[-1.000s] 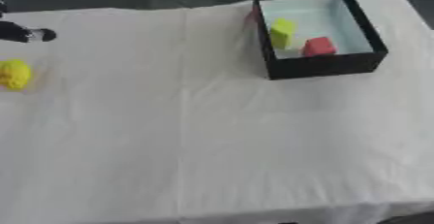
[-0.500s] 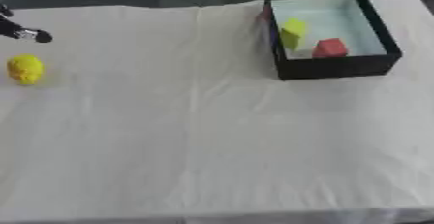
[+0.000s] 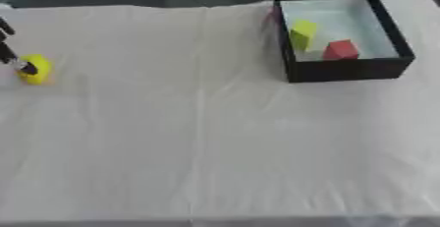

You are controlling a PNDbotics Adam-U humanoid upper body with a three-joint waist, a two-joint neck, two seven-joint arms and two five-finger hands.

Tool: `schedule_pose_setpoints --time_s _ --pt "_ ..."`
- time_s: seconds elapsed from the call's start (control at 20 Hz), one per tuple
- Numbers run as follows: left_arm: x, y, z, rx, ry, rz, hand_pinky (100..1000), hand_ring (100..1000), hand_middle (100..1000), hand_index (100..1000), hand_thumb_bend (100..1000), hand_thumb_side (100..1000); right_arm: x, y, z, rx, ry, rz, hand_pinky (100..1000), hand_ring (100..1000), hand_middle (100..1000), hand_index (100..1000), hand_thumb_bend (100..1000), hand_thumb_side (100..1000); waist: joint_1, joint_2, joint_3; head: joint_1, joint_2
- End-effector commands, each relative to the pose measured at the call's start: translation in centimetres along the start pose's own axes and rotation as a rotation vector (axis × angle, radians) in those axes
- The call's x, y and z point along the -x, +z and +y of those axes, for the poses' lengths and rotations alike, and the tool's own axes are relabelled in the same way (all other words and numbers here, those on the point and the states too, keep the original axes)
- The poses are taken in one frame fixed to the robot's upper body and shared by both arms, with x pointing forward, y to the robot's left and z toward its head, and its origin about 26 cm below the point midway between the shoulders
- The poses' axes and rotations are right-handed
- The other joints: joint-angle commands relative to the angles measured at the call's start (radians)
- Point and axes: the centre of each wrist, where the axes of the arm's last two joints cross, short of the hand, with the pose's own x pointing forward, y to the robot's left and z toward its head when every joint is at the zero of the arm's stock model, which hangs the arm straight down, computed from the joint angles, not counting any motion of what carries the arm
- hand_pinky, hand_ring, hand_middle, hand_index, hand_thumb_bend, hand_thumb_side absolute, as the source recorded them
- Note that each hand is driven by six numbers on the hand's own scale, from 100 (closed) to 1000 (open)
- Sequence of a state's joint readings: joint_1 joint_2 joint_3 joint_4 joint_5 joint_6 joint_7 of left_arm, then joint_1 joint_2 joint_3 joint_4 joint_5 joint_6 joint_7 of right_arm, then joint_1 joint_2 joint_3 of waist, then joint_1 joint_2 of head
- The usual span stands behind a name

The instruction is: Pick up the objects with one hand, pass them to the other hand, and then place them into the box on the other side of the table.

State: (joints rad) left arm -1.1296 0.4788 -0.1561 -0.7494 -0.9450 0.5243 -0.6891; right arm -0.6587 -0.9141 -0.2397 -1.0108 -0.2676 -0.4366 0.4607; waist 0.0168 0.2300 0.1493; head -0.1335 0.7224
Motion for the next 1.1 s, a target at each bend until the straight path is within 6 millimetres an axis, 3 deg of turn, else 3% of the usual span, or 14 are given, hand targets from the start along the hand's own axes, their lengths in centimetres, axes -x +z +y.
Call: schedule_pose_setpoints --time_s 0.05,0.5,0.9,1.1 --pt "1.0 0.5 2.0 -0.011 0.052 0.071 823 855 777 821 682 100 -1.1 0.0 -1.8 0.014 0.052 -0.014 1000 1000 1000 1000 100 438 -0.004 -0.013 -0.002 0.004 -0.012" --pt "1.4 0.0 1.5 -0.074 0.073 0.138 812 842 766 791 605 100 -0.4 0.4 -1.3 0.007 0.063 0.001 1000 1000 1000 1000 100 428 -0.010 0.000 -0.010 0.004 -0.028" --pt "1.5 -0.7 0.7 -0.096 0.080 0.165 820 844 767 795 653 100 0.1 0.4 -0.5 -0.004 0.071 0.006 1000 1000 1000 1000 100 420 -0.015 0.014 -0.019 0.012 -0.030" --pt "1.8 -1.1 0.4 -0.119 0.068 0.213 819 843 766 790 621 100 0.5 0.6 -0.3 -0.008 0.076 0.016 1000 1000 1000 1000 100 416 -0.018 0.020 -0.025 0.029 -0.034"
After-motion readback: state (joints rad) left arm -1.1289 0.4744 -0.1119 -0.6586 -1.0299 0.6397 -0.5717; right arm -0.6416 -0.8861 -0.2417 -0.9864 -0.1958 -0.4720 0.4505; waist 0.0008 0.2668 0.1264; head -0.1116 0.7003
